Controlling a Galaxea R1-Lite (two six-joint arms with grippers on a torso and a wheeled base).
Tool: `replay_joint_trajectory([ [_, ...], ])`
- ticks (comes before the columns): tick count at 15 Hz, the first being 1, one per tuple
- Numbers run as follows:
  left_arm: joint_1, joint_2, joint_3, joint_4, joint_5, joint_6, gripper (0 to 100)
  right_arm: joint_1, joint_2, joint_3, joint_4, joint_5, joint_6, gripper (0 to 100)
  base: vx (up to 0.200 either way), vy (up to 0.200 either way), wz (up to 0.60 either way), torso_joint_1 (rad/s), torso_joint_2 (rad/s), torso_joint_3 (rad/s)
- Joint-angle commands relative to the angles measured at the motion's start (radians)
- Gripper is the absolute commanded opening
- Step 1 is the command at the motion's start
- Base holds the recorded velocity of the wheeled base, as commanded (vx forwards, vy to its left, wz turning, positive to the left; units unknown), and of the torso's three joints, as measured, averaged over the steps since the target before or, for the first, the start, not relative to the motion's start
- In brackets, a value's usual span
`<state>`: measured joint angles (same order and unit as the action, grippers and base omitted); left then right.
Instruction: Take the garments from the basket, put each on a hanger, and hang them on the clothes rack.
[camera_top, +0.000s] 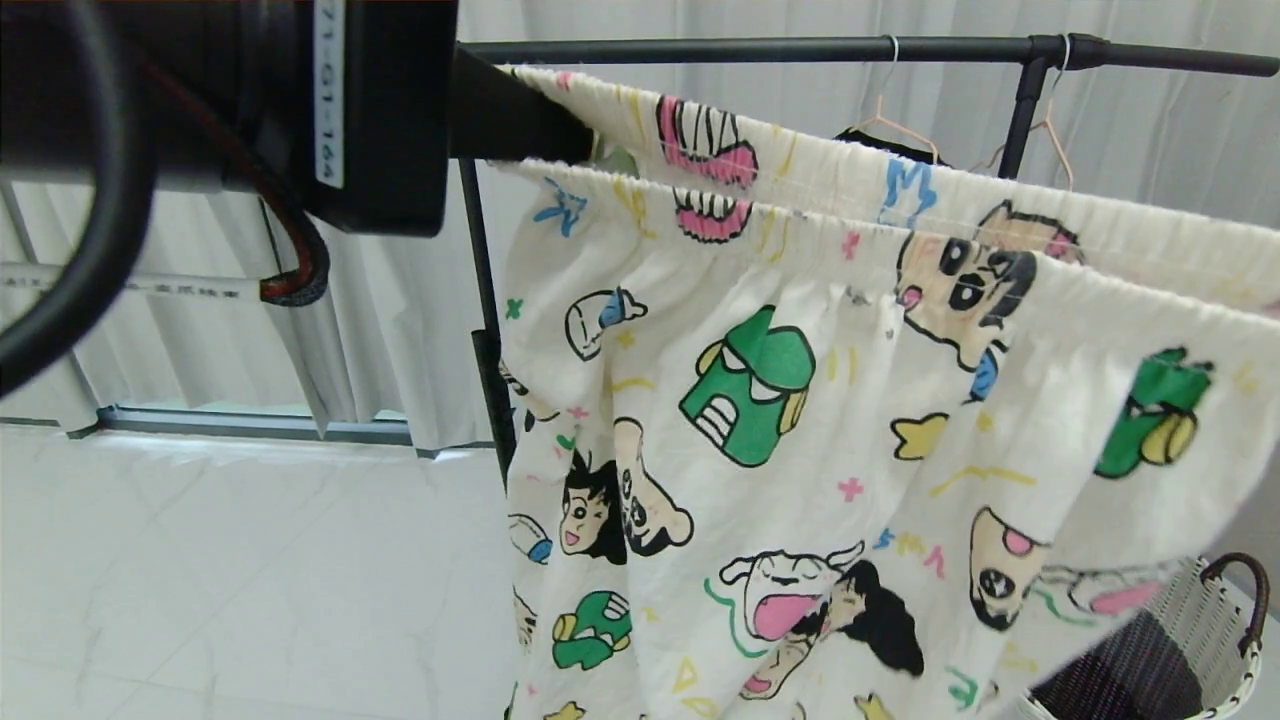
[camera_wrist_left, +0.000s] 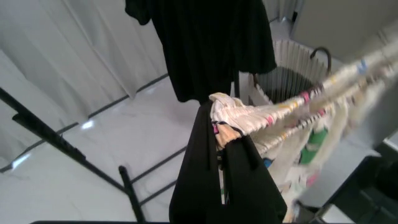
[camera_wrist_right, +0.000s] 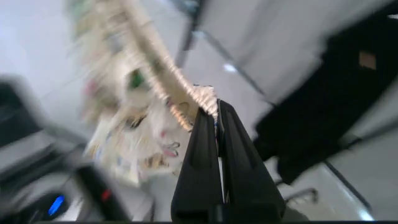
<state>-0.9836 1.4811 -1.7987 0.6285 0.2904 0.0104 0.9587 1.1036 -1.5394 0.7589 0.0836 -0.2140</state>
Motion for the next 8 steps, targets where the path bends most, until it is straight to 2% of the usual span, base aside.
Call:
replay_joint_trajectory([
  [1, 0.002, 0.015, -0.001, -0.004, 0.001, 0.0, 0, 0.127, -0.044, 0.007, 0.045, 0.088, -0.036, 0, 0.0, 0.0, 0.0, 0.0, 0.0, 0.0],
  [2, -0.001, 0.016, -0.001, -0.004, 0.001, 0.002, 0, 0.196, -0.024, 0.008, 0.045, 0.087, -0.036, 0, 0.0, 0.0, 0.0, 0.0, 0.0, 0.0],
  [3, -0.001, 0.016, 0.001, -0.004, 0.001, 0.002, 0, 0.23, -0.007, 0.007, 0.043, 0.085, -0.036, 0, 0.0, 0.0, 0.0, 0.0, 0.0, 0.0],
  [5, 0.002, 0.008, 0.012, -0.003, 0.003, -0.001, 0, 0.229, 0.009, 0.004, 0.039, 0.073, -0.034, 0, 0.0, 0.0, 0.0, 0.0, 0.0, 0.0],
  [8, 0.042, -0.018, 0.068, -0.003, 0.013, -0.003, 0, 0.226, 0.004, 0.008, 0.039, -0.016, -0.033, 0, 0.0, 0.0, 0.0, 0.0, 0.0, 0.0],
])
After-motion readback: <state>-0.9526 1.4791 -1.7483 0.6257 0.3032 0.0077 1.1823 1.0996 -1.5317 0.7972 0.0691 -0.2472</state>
